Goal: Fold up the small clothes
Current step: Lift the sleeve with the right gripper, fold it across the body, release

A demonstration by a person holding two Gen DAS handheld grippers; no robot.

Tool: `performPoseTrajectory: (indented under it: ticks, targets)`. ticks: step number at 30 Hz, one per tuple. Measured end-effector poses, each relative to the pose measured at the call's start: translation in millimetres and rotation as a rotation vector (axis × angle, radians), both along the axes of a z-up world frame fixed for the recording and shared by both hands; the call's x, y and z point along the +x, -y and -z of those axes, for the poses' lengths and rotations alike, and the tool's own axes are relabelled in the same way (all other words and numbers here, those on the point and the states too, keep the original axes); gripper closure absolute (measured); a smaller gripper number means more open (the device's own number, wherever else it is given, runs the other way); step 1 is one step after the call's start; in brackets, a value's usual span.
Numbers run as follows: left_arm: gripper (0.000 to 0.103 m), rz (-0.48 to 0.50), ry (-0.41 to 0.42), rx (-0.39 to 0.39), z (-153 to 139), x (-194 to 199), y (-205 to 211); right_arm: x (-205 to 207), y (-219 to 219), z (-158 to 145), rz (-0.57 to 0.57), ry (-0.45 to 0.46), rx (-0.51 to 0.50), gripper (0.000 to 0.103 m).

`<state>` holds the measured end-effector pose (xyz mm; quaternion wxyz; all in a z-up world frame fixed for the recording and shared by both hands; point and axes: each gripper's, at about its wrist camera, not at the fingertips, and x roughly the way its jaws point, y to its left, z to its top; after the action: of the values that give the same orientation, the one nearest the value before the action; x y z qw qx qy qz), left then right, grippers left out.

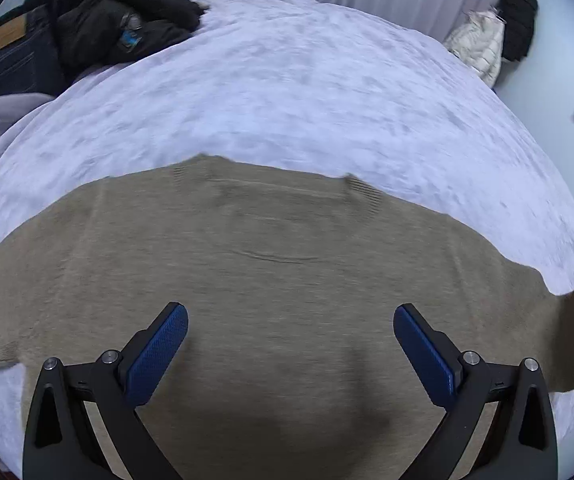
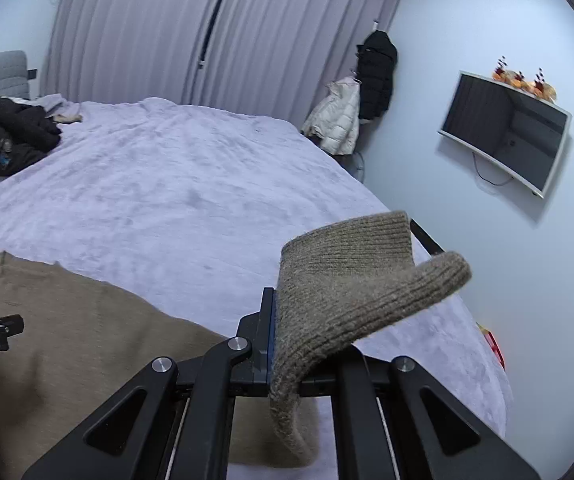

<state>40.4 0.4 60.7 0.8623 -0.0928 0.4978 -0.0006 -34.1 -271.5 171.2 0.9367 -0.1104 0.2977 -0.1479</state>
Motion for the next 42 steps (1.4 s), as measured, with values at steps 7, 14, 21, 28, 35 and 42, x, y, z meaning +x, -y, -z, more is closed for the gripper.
performPoseTrajectory:
  ticks: [7,14,21,28,35,42]
  targets:
    - [0.0,-0.183,0.006,-0.026,11,-33,-120,34,-134,32,-0.189,-0.075,0.014,0.096]
    - [0.0,-0.3,-0.026,-0.103,38,-58,-191,53,-240,103,-0.302,-0.22,-0.04,0.096]
    - [0.0,-0.304,0.021,-0.154,34,-75,-205,71,-285,131,-0.307,-0.294,-0.015,0.096]
    - [0.0,-0.318,0.068,-0.209,26,-86,-212,62,-324,104,-0.376,-0.227,0.016,0.095]
    - [0.0,-0.395,0.096,-0.269,25,-98,-231,51,-336,104,-0.539,-0.263,0.112,0.024]
    - [0.0,-0.342,0.075,-0.262,24,-89,-212,31,-254,47,-0.594,-0.15,0.248,0.023]
